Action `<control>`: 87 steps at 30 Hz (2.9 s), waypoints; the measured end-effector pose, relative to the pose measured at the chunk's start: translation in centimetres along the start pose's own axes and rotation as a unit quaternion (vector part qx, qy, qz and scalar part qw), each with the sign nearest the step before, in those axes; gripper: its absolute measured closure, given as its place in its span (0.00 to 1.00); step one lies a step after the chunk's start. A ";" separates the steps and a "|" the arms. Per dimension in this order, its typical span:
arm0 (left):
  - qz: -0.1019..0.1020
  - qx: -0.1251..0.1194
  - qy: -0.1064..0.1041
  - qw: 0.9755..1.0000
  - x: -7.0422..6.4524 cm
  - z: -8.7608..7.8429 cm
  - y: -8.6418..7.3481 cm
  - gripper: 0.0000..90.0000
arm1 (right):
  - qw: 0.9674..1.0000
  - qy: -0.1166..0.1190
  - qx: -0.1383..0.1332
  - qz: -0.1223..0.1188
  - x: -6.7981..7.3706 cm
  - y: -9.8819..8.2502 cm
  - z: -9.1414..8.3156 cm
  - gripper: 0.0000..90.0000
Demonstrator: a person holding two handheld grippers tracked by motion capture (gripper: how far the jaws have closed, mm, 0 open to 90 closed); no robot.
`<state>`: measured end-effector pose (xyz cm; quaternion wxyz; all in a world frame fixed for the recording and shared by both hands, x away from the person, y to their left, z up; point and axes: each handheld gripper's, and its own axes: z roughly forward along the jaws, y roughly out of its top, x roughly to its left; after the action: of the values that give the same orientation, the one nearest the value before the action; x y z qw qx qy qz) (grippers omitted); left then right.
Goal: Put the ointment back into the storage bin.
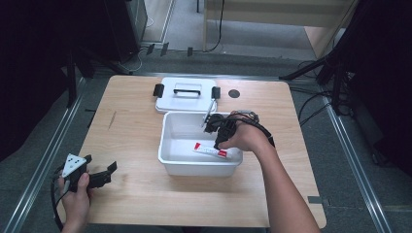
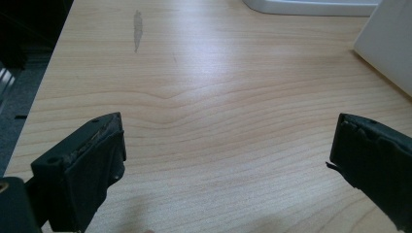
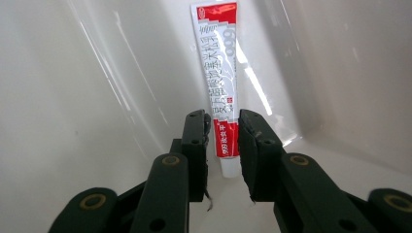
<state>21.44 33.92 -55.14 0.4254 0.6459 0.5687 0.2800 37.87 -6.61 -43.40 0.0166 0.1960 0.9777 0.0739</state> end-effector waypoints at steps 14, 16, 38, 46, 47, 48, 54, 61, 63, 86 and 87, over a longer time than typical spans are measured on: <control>0.000 0.000 0.000 1.000 0.0 0.0 0.0 0.00 | 0.998 0.000 -0.049 0.038 -0.1 -0.9 -3.1 0.65; 0.000 0.000 0.000 1.000 0.0 0.0 0.0 0.00 | 0.997 -0.002 -0.058 0.041 -0.2 -1.1 -3.6 0.61; -0.001 0.000 0.000 1.000 0.0 0.0 0.0 0.00 | 0.967 -0.095 -0.175 0.159 -1.2 -5.6 -7.8 0.00; 0.000 0.000 0.001 1.000 0.0 0.0 0.0 0.00 | 0.952 -0.095 -0.212 0.200 -1.9 -8.5 -7.3 0.00; 0.000 0.000 0.001 1.000 0.0 0.0 0.0 0.00 | 0.950 -0.097 -0.216 0.202 -1.9 -8.8 -7.2 0.00; 0.000 0.000 0.001 1.000 0.0 0.0 0.0 0.00 | 0.949 -0.097 -0.220 0.206 -2.0 -9.3 -7.0 0.00; 0.000 0.000 0.001 1.000 0.0 0.0 0.0 0.00 | 0.944 -0.098 -0.226 0.219 -2.1 -11.2 -6.5 0.00; -0.001 -0.001 0.001 1.000 0.0 0.0 0.0 0.00 | 0.934 -0.104 -0.237 0.245 -2.4 -13.8 -5.1 0.00; 0.000 -0.001 0.000 1.000 0.0 0.0 0.0 0.00 | 0.932 -0.104 -0.237 0.254 -2.4 -14.6 -4.4 0.00; 0.001 -0.001 0.004 1.000 -0.1 0.0 0.0 0.00 | 0.899 -0.112 -0.278 0.319 -1.7 -24.4 2.3 0.00; 0.002 -0.001 0.004 1.000 -0.1 0.0 0.0 0.00 | 0.897 -0.113 -0.279 0.323 -1.6 -24.7 2.5 0.00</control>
<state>21.43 33.84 -55.14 0.4236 0.6451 0.5689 0.2841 30.12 -29.44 -49.55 0.1556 0.4958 0.7914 0.3220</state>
